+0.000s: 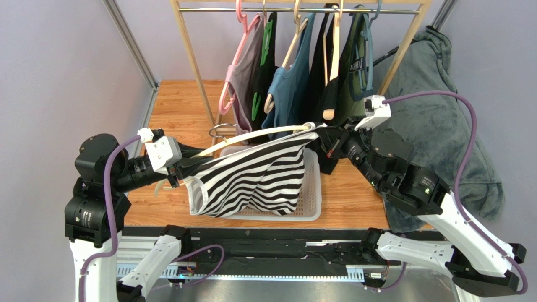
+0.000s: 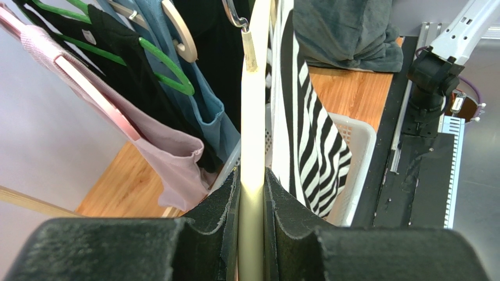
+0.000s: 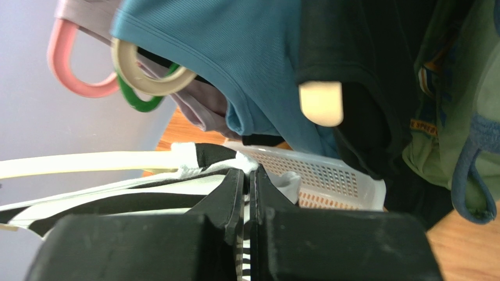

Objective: Remove the tank top from the hanger

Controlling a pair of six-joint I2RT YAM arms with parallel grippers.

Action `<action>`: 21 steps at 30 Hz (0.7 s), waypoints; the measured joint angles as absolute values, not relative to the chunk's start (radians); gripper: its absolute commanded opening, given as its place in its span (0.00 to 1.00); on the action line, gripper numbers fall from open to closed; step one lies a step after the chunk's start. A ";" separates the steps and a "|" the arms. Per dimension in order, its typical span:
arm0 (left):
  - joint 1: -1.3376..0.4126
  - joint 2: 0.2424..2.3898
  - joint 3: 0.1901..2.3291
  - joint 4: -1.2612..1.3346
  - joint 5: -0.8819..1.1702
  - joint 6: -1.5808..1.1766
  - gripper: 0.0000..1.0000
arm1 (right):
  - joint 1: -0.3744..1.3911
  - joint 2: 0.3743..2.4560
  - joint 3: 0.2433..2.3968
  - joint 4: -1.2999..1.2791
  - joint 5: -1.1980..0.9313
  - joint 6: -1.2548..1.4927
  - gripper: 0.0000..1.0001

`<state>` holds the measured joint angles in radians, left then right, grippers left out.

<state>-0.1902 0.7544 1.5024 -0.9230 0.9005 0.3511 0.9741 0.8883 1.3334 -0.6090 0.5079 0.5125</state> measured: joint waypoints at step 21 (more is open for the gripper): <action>-0.197 0.820 1.586 -0.954 0.912 0.341 0.00 | 0.888 0.767 1.152 -0.680 0.390 0.637 0.00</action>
<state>-0.1970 0.8204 1.5860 -0.9539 0.9123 0.3412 0.8883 0.7673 1.1519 -0.6800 0.3904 0.6369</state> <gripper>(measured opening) 0.225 0.024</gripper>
